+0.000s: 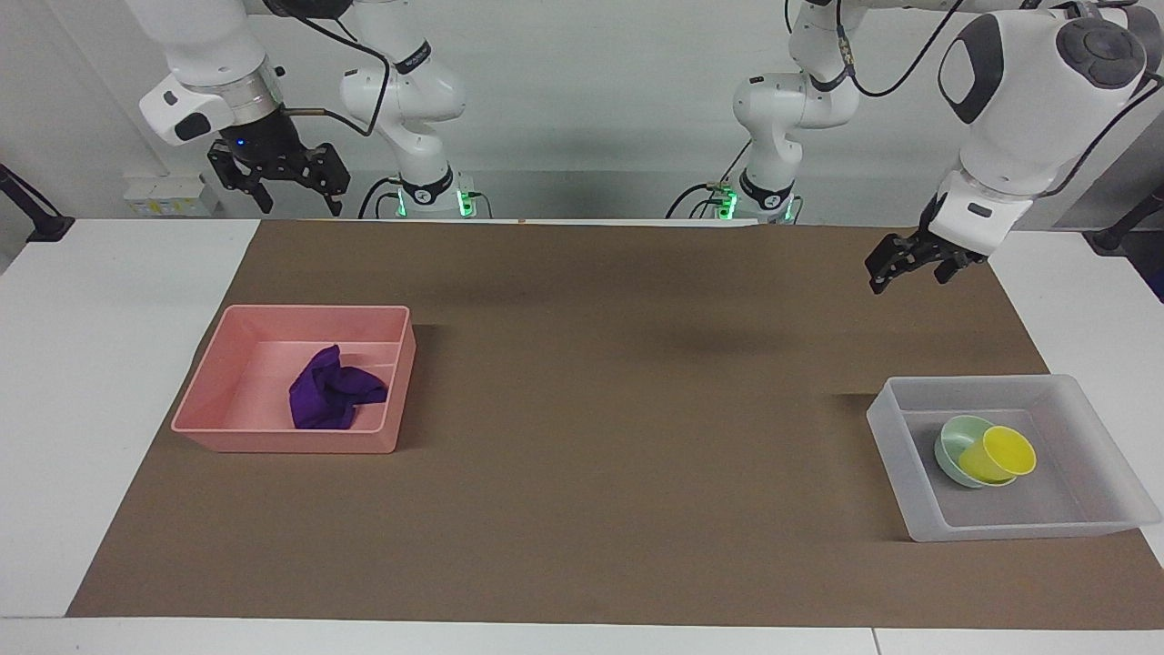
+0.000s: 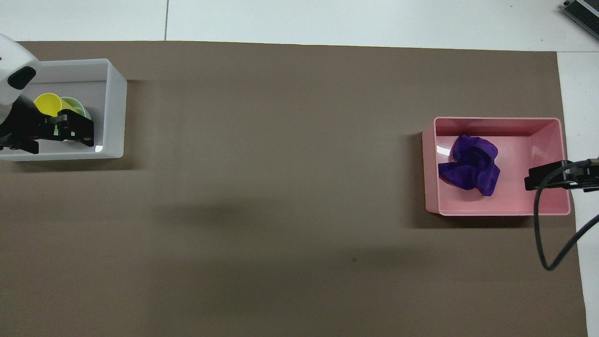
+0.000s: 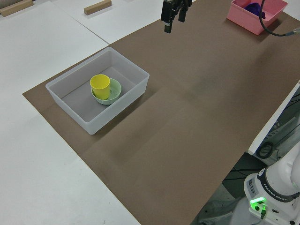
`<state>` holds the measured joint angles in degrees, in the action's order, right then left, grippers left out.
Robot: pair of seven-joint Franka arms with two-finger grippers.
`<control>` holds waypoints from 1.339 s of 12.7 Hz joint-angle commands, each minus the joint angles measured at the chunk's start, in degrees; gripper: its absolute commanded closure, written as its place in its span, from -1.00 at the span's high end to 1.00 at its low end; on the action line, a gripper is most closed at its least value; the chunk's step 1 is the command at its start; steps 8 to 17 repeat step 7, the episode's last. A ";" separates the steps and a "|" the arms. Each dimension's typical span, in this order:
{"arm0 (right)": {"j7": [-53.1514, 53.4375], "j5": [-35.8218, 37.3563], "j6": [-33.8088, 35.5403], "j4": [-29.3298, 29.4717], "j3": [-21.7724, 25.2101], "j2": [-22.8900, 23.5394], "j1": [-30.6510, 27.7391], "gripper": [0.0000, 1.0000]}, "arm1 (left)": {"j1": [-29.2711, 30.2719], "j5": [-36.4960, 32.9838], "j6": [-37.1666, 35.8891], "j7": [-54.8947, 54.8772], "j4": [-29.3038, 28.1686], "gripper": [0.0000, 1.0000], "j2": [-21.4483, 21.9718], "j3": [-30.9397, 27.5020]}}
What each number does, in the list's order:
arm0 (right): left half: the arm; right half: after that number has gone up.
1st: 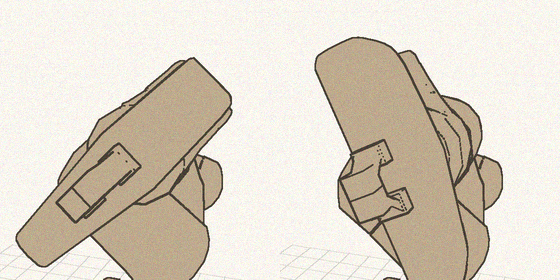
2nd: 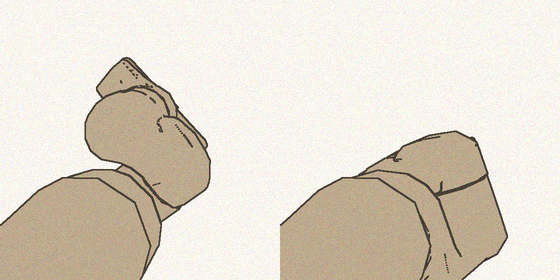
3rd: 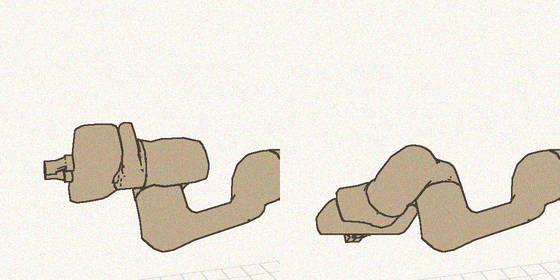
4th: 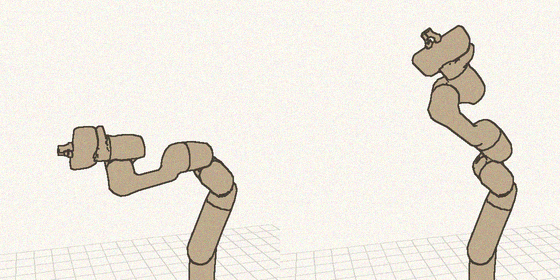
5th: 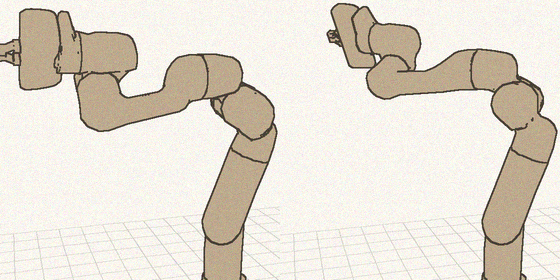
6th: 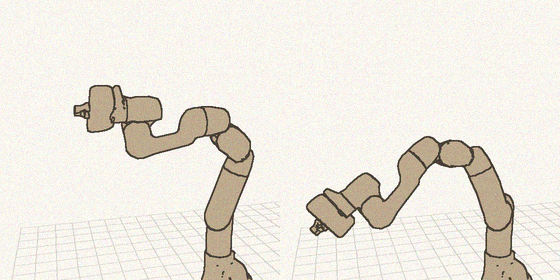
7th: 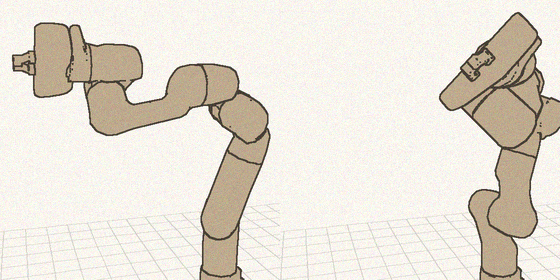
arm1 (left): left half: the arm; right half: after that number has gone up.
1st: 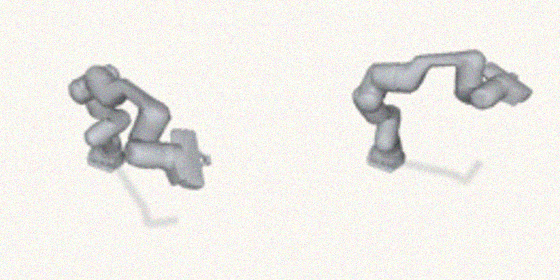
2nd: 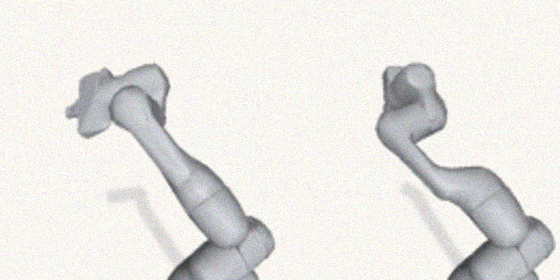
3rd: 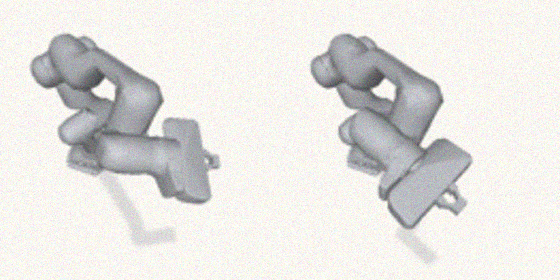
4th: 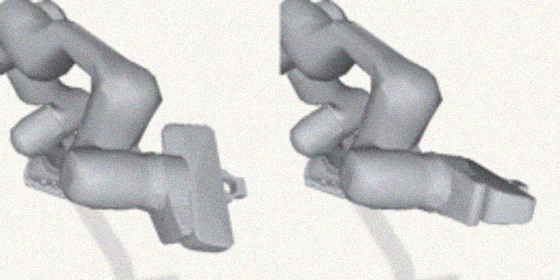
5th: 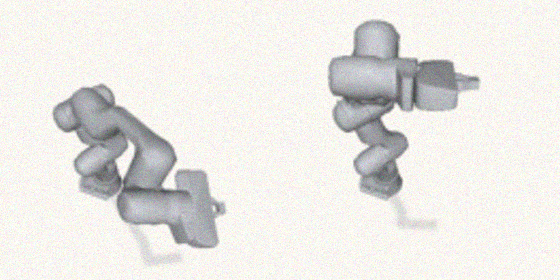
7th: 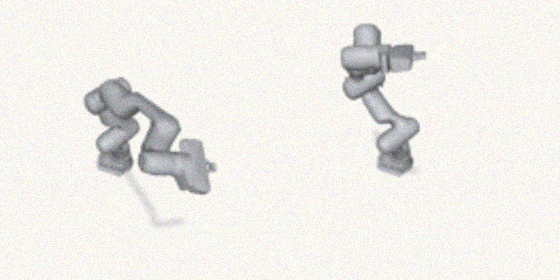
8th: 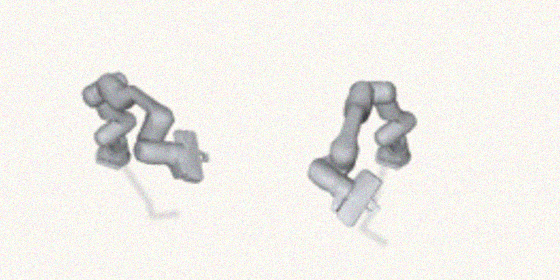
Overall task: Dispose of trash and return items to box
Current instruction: 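Release the cup in the box and raise the left gripper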
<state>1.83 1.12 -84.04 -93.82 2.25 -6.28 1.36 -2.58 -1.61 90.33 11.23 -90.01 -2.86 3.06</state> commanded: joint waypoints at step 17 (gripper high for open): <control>-1.48 -0.50 3.94 6.16 -0.49 3.45 -0.92 1.00 | 0.12 3.98 -5.42 -5.51 -2.97 1.00 4.09 -1.39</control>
